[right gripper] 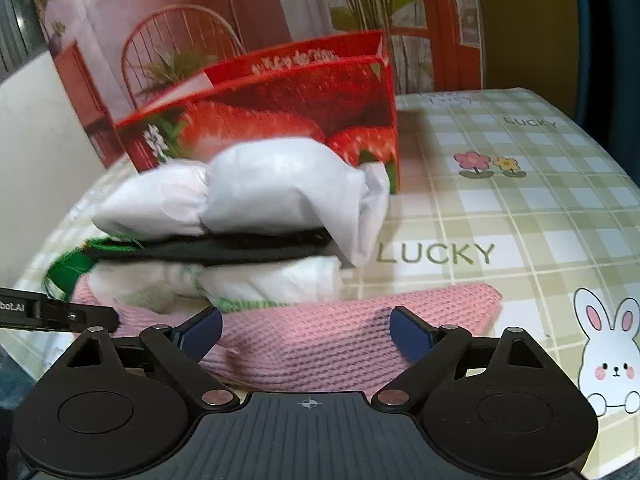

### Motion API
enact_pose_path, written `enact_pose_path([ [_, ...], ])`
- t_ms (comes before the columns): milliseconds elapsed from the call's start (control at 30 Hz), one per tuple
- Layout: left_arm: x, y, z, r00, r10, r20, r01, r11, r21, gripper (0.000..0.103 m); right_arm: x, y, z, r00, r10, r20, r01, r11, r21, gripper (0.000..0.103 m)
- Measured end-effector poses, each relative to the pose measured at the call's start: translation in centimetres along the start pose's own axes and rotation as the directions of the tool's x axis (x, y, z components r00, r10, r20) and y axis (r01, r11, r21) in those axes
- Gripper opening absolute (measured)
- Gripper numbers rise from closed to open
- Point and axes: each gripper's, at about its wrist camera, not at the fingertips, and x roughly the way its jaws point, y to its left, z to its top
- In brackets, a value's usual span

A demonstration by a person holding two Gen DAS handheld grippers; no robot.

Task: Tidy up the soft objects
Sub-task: 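Move both tools down to the pink knit towel beside the white bags, then close the left tool on the pink towel while the right tool grasps it too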

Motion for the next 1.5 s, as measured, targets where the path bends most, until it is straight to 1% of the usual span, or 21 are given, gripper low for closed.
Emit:
enact_pose_path([
  [167,0.5,-0.3,-0.3,1.0,0.005,-0.011,-0.004,0.999,0.035,0.069,0.8,-0.2,-0.3,0.999,-0.032,-0.029,0.032,0.999,-0.004,0.089],
  [267,0.9,-0.7,-0.4,1.0,0.003,-0.009,-0.003,0.998,0.063,0.076,1.3,-0.2,-0.6,0.999,-0.034,-0.031,0.033,0.999,-0.02,0.094],
  [333,1.1,-0.9,-0.5,1.0,0.005,-0.009,-0.004,0.997,0.082,0.079,1.5,0.1,-0.7,0.999,-0.043,-0.028,0.042,0.998,-0.04,0.096],
  [400,1.2,-1.0,-0.5,1.0,0.001,-0.009,0.0,0.996,0.088,0.084,1.7,0.3,-0.8,0.999,-0.046,-0.025,0.045,0.997,-0.057,0.1],
  [467,1.3,-1.1,-0.6,1.0,-0.008,-0.009,0.009,0.996,0.09,0.088,1.9,0.5,-0.9,0.998,-0.052,-0.022,0.051,0.996,-0.073,0.103],
  [600,1.6,-1.4,-0.7,1.0,-0.019,-0.013,0.02,0.994,0.11,0.096,2.0,0.5,-1.0,0.998,-0.057,-0.001,0.057,0.996,-0.075,0.103],
  [700,1.8,-1.4,-0.7,1.0,-0.027,-0.013,0.028,0.993,0.112,0.098,2.1,0.5,-1.0,0.998,-0.056,0.012,0.057,0.996,-0.074,0.103],
  [800,1.9,-1.3,-0.7,0.999,-0.035,-0.011,0.036,0.994,0.105,0.099,2.2,0.7,-1.2,0.997,-0.072,0.018,0.074,0.993,-0.09,0.103],
  [933,1.9,-1.2,-0.6,0.999,-0.043,-0.007,0.044,0.995,0.095,0.099,2.2,0.7,-1.1,0.997,-0.07,0.017,0.071,0.994,-0.085,0.103],
  [967,1.7,-1.0,-0.6,0.999,-0.042,-0.001,0.042,0.996,0.084,0.097,2.3,0.7,-1.1,0.997,-0.069,0.018,0.071,0.994,-0.085,0.103],
  [1000,1.5,-0.9,-0.7,0.999,-0.032,0.006,0.032,0.997,0.073,0.091,2.3,0.7,-1.2,0.997,-0.07,0.018,0.071,0.994,-0.086,0.103],
  [1067,1.0,-0.8,-0.6,1.0,0.005,0.016,-0.006,0.998,0.069,0.088,2.3,0.7,-1.2,0.997,-0.07,0.016,0.071,0.994,-0.086,0.103],
  [1200,0.9,-0.7,-0.5,0.999,0.031,0.01,-0.032,0.997,0.064,0.088,2.2,0.7,-1.2,0.997,-0.072,0.017,0.074,0.993,-0.089,0.103],
  [1367,0.3,-0.5,-0.5,0.991,0.131,0.026,-0.133,0.99,0.057,0.088,2.1,0.5,-1.2,0.998,-0.06,0.019,0.062,0.994,-0.086,0.103],
  [1433,0.7,-0.1,-0.4,0.988,0.153,-0.004,-0.153,0.987,0.046,0.088,2.1,0.6,-1.2,0.998,-0.061,0.02,0.063,0.994,-0.086,0.103],
  [1500,1.1,0.1,-0.4,0.988,0.154,-0.021,-0.153,0.987,0.043,0.09,2.2,0.7,-1.2,0.998,-0.065,0.021,0.067,0.994,-0.09,0.103],
])
